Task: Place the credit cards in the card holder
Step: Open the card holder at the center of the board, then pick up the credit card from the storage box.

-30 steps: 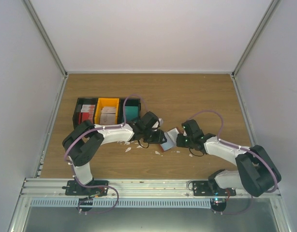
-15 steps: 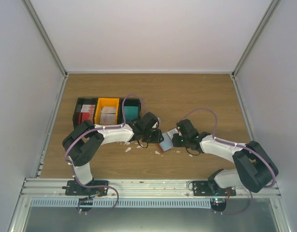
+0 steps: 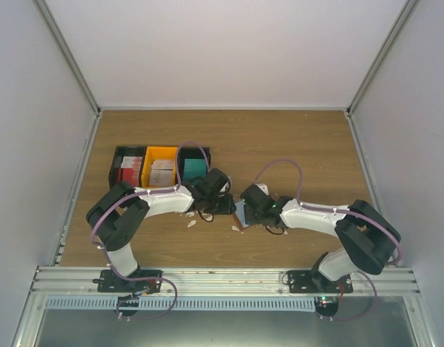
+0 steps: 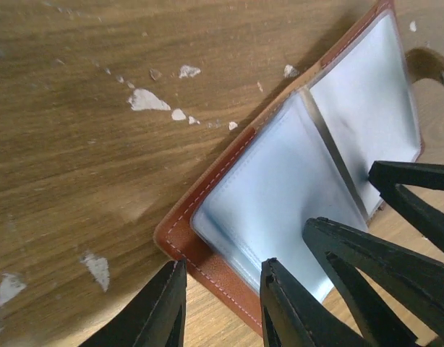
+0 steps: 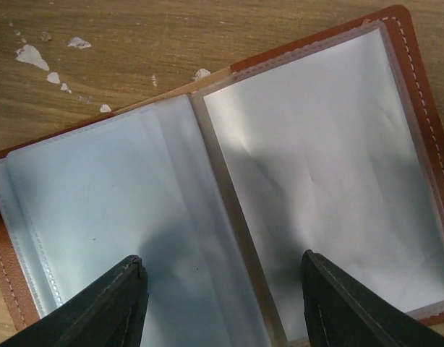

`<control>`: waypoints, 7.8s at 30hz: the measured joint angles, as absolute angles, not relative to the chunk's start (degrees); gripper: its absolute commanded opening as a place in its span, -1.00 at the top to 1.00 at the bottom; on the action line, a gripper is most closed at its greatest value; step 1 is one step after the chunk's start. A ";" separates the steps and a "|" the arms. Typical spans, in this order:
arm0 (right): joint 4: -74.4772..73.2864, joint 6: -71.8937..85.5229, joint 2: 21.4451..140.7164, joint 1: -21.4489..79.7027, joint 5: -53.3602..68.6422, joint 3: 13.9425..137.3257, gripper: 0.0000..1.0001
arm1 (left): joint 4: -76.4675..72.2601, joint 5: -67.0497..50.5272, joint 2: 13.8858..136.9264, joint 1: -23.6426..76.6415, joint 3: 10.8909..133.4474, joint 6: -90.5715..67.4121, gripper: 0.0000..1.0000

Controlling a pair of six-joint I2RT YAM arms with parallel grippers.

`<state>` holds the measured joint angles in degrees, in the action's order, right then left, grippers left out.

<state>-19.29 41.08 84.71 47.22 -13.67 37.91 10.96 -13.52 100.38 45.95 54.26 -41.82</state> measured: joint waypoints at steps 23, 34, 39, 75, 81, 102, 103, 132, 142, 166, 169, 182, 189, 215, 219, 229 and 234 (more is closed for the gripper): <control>-32.73 32.53 86.48 45.89 -5.15 45.60 0.09 | 10.98 -13.67 89.06 40.71 48.01 -40.34 0.32; -27.97 39.86 86.98 45.84 4.97 44.69 0.04 | 10.26 -15.18 87.44 40.38 45.23 -40.27 0.28; -27.29 44.29 87.00 45.84 4.97 46.28 0.04 | 8.73 -17.74 87.46 40.38 44.03 -40.40 0.29; -30.30 34.04 93.49 46.26 -10.24 50.70 -0.62 | 18.28 -11.05 85.58 28.38 57.21 -32.49 0.16; -32.14 33.26 91.05 44.64 -10.04 51.83 -0.47 | 21.63 -7.60 90.45 26.63 61.98 -29.56 0.32; -28.16 11.60 93.03 42.24 6.13 74.15 -0.24 | 22.48 0.27 72.53 22.72 50.04 -34.02 -0.15; -28.27 9.85 94.74 42.35 7.01 76.55 -0.20 | 22.44 -0.12 70.54 21.65 48.18 -35.05 -0.15; -46.52 -17.30 135.81 45.71 7.68 118.74 0.19 | 12.21 -12.67 64.51 11.18 29.15 -40.88 0.14; -35.83 1.91 115.09 41.04 8.01 97.08 0.08 | 12.78 -15.20 66.65 11.99 42.68 -26.17 0.01; -28.56 19.99 88.55 35.77 14.68 54.19 0.05 | 30.63 -21.61 92.14 19.84 70.24 45.19 0.11; -28.25 20.01 89.27 35.29 14.92 53.54 0.02 | 32.88 -20.58 96.33 20.05 75.20 48.14 0.12; -28.95 19.90 92.66 34.04 15.57 51.09 0.02 | 42.17 -12.49 108.47 20.71 80.53 54.98 0.22; -28.64 19.33 94.41 33.63 16.19 51.11 0.02 | 43.92 -10.74 111.15 21.37 84.51 56.21 0.20; -28.21 18.90 94.78 32.60 17.69 51.16 0.03 | 51.00 -9.13 117.84 23.53 88.07 55.99 0.55; -28.21 18.90 94.83 32.56 17.67 51.20 0.03 | 51.77 -9.10 117.80 23.55 88.07 55.94 0.56; -28.21 18.87 94.94 32.56 17.52 51.31 0.03 | 55.27 -10.20 117.47 23.55 88.07 54.57 0.62; -28.18 18.85 95.00 32.56 17.45 51.33 0.03 | 56.58 -10.44 117.14 23.81 88.05 53.36 0.73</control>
<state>-28.18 18.85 95.00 32.56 17.45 51.33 56.58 -10.44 117.14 23.81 88.05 53.36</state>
